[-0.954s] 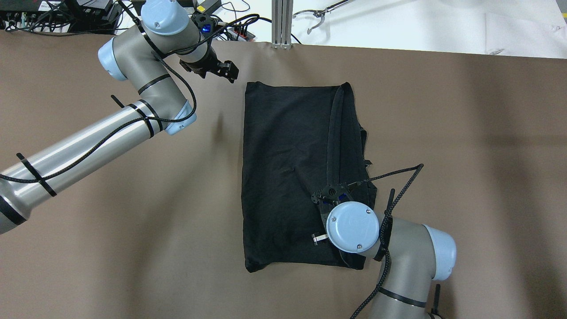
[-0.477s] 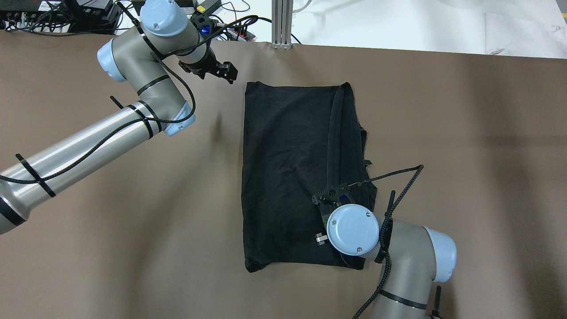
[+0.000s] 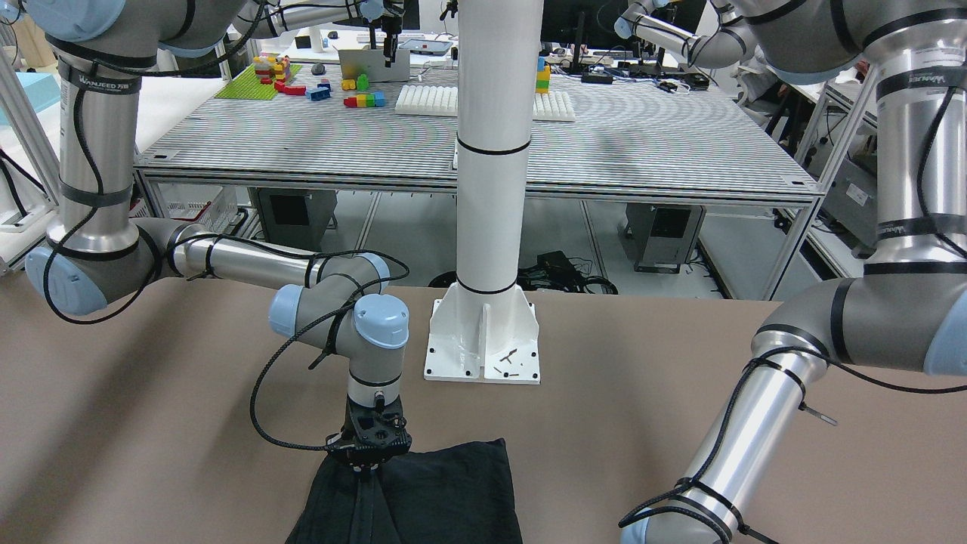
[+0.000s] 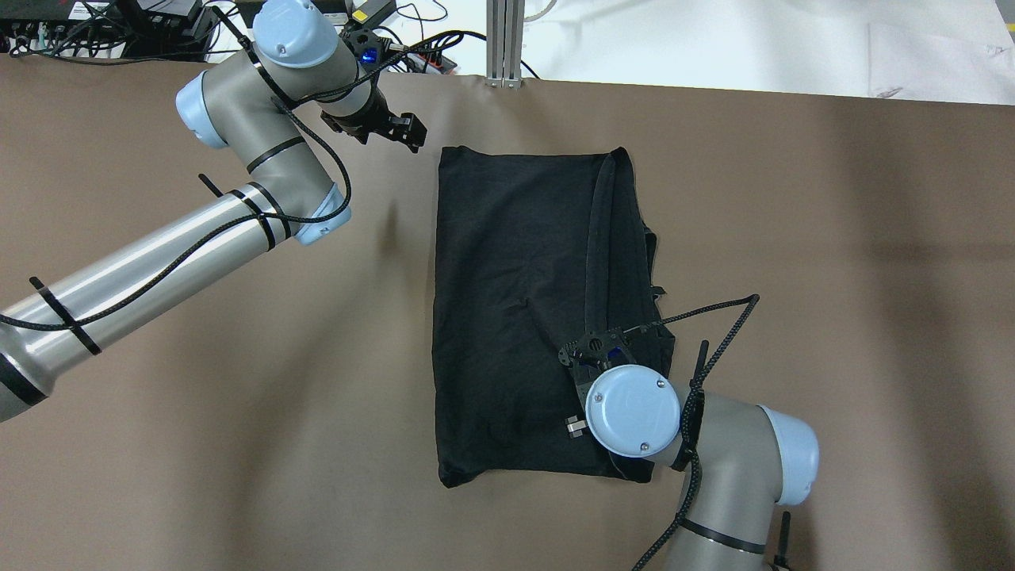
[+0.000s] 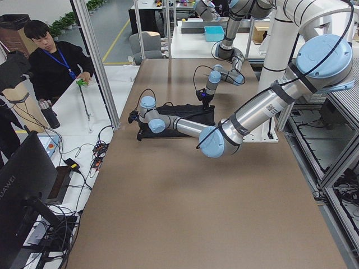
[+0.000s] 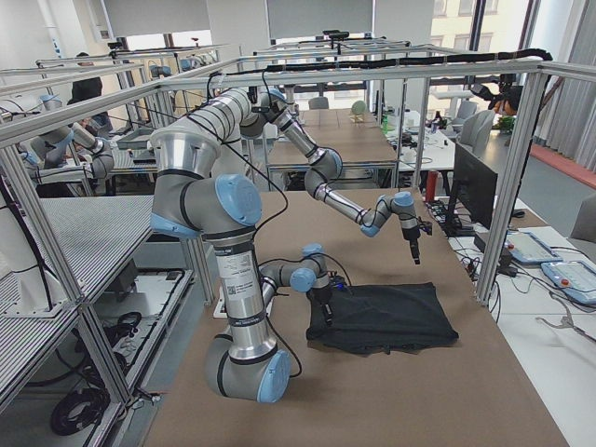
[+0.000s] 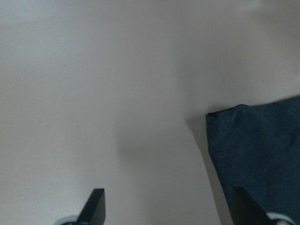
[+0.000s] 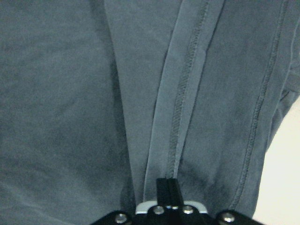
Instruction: Fold clothes
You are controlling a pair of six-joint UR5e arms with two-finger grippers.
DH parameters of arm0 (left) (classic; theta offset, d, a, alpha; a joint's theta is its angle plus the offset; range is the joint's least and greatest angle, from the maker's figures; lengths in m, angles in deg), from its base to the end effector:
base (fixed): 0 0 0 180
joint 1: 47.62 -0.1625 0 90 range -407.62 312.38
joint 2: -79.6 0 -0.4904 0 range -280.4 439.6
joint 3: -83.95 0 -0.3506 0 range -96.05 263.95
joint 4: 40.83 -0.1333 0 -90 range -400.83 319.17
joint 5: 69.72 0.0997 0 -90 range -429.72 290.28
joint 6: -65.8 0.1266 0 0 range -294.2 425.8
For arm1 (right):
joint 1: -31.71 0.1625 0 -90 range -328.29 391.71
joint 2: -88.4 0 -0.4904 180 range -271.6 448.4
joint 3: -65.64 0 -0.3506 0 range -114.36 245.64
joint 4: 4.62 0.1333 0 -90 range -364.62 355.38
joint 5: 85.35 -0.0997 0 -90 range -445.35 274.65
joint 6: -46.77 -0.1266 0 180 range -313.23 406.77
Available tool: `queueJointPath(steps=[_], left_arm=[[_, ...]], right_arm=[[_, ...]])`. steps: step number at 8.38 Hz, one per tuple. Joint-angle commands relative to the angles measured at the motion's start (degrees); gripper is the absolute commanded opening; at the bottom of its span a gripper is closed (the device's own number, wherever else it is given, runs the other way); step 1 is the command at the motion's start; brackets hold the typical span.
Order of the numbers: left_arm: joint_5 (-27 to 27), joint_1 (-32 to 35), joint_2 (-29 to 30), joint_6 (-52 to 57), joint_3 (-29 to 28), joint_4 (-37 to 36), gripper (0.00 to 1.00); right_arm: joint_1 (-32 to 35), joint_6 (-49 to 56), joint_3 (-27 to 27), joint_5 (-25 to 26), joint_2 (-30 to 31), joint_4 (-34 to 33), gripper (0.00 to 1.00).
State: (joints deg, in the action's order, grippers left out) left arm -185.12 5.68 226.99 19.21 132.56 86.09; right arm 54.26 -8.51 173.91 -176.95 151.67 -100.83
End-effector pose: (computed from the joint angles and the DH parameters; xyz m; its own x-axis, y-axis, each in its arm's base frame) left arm 0.4754 -0.7700 0.3196 0.6189 0.2084 -0.7573 0.1300 0.9237 0.3604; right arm -0.5279 -0.3597 0.3888 0.8008 -0.2839 0.5273 0.1082 0.9346 0.3389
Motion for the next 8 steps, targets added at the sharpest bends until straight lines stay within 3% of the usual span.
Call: queueJointPath(steps=[1, 2, 4, 8], left_arm=[[0.00, -0.04, 0.00, 0.00, 0.00, 0.00, 0.94], [0.09, -0.12, 0.00, 0.00, 0.00, 0.00, 0.94], [0.00, -0.12, 0.00, 0.00, 0.00, 0.00, 0.94], [0.09, -0.12, -0.09, 0.00, 0.00, 0.09, 0.94]], right_arm=[[-0.05, 0.00, 0.19, -0.33, -0.43, -0.03, 0.27], [-0.23, 0.00, 0.11, -0.25, -0.43, -0.99, 0.42], [-1.46, 0.00, -0.16, 0.63, -1.13, -4.85, 0.46], [-3.22, 0.00, 0.02, 2.65, -1.13, -5.83, 0.39]])
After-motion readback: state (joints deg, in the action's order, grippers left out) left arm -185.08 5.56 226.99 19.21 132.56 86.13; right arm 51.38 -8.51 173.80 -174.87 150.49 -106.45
